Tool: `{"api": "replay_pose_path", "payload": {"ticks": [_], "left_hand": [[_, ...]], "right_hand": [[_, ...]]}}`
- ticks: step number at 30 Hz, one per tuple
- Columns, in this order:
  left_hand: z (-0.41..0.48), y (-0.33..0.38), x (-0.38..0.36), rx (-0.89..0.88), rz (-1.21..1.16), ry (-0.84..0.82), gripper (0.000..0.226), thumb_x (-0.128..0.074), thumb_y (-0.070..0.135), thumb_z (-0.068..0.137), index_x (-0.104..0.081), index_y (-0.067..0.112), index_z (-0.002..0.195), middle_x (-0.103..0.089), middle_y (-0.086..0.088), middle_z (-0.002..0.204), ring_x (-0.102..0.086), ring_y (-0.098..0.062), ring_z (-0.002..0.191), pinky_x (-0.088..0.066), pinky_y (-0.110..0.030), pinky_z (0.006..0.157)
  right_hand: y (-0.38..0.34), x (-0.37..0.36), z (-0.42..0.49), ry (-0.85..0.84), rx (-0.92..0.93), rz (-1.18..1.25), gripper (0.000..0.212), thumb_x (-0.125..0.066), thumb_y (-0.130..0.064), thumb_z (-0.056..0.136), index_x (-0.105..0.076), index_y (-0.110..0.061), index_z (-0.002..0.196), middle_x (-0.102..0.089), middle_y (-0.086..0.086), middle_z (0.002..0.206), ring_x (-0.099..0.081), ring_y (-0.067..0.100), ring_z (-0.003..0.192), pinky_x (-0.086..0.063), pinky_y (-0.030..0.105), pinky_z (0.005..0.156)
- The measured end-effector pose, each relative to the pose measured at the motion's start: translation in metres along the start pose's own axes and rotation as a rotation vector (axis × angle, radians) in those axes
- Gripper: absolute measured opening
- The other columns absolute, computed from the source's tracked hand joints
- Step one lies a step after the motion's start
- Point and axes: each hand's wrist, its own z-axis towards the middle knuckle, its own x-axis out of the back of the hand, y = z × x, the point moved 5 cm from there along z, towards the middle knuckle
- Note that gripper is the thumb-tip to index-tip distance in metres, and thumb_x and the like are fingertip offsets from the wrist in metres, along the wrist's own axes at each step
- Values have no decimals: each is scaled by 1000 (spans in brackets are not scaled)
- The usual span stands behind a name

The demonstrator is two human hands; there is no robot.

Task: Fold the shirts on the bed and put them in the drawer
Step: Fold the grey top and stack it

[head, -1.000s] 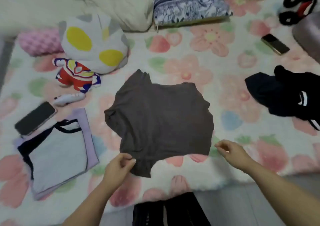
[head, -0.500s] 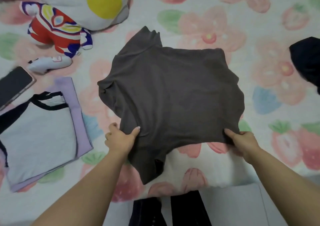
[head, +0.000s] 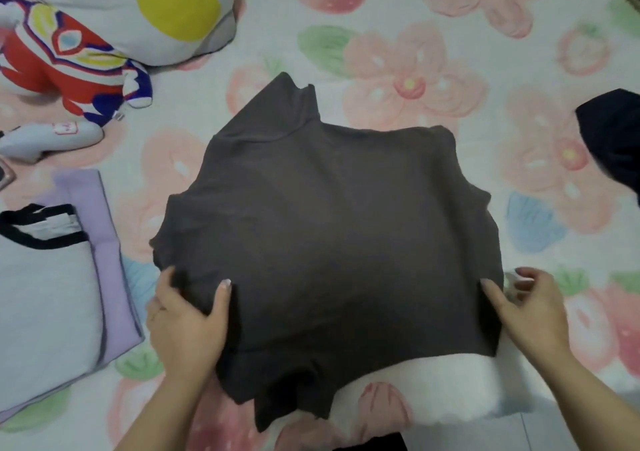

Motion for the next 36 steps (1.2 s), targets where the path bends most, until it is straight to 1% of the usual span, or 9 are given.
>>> {"api": "replay_pose_path", "payload": {"ticks": [5, 9, 12, 15, 19, 24, 28, 33, 36], "left_hand": [[107, 86, -13, -303, 219, 28, 78, -55, 53, 83, -26, 11, 142, -34, -24, 139, -32, -41, 127, -26, -49, 106], [173, 136, -54, -316, 259, -92, 93, -54, 63, 78, -15, 12, 146, -33, -22, 142, -32, -40, 130, -27, -48, 104], [196, 158, -84, -285, 157, -180, 92, -62, 63, 71, -27, 11, 139, -41, -18, 136, -36, -38, 126, -32, -49, 100], [204, 170, -106, -363, 123, -224, 62, -67, 51, 76, -44, 9, 116, -54, -14, 119, -49, -36, 110, -37, -42, 86], [222, 168, -88, -435, -74, -51, 27, -59, 30, 86, -39, 13, 88, -57, -20, 97, -50, -31, 85, -31, -32, 67], [237, 174, -92, -351, -198, -172, 21, -62, 29, 86, -47, 17, 92, -58, -7, 87, -56, -25, 83, -40, -27, 66], [221, 187, -96, -254, -424, -315, 18, -68, 20, 83, -53, 17, 93, -50, 6, 71, -49, -6, 62, -41, -13, 56], [145, 179, -38, -792, -380, -193, 24, -55, 13, 85, -39, 28, 75, -43, 6, 67, -37, -4, 58, -32, -17, 57], [72, 138, -29, -1237, -45, -271, 7, -44, 11, 81, -48, 17, 81, -53, -8, 68, -48, -22, 66, -33, -30, 62]], "right_hand": [[-101, -8, 81, 7, 196, 57, 58, -67, -34, 81, -45, -9, 128, -51, 19, 124, -48, 35, 116, -39, 45, 100], [-148, -32, 132, -169, 78, 187, 67, -66, -42, 81, -37, -15, 136, -47, 9, 136, -47, 30, 121, -39, 40, 102], [-165, -48, 148, -318, 94, 217, 47, -71, -27, 80, -50, -13, 120, -56, 7, 116, -56, 27, 103, -47, 35, 84], [-179, -52, 157, -352, 220, 228, 15, -68, -13, 81, -55, -15, 88, -57, 4, 82, -55, 20, 75, -45, 25, 64], [-173, -21, 174, -158, 283, 248, 32, -73, -15, 77, -44, -22, 68, -49, 1, 67, -45, 13, 60, -37, 17, 52], [-169, -20, 181, -298, 168, 326, 51, -75, -15, 76, -48, -18, 119, -59, 2, 87, -57, 14, 80, -43, 22, 73], [-188, -37, 172, -374, 213, 135, 43, -70, -16, 82, -56, -12, 122, -56, 8, 107, -55, 22, 96, -43, 29, 87], [-183, -9, 148, -236, 497, 50, 13, -62, 3, 81, -59, -10, 82, -56, 6, 74, -47, 14, 60, -37, 7, 49], [-150, 3, 129, -204, 628, -183, 23, -60, 9, 77, -59, -14, 76, -61, 12, 83, -54, 27, 71, -41, 22, 66]]}}
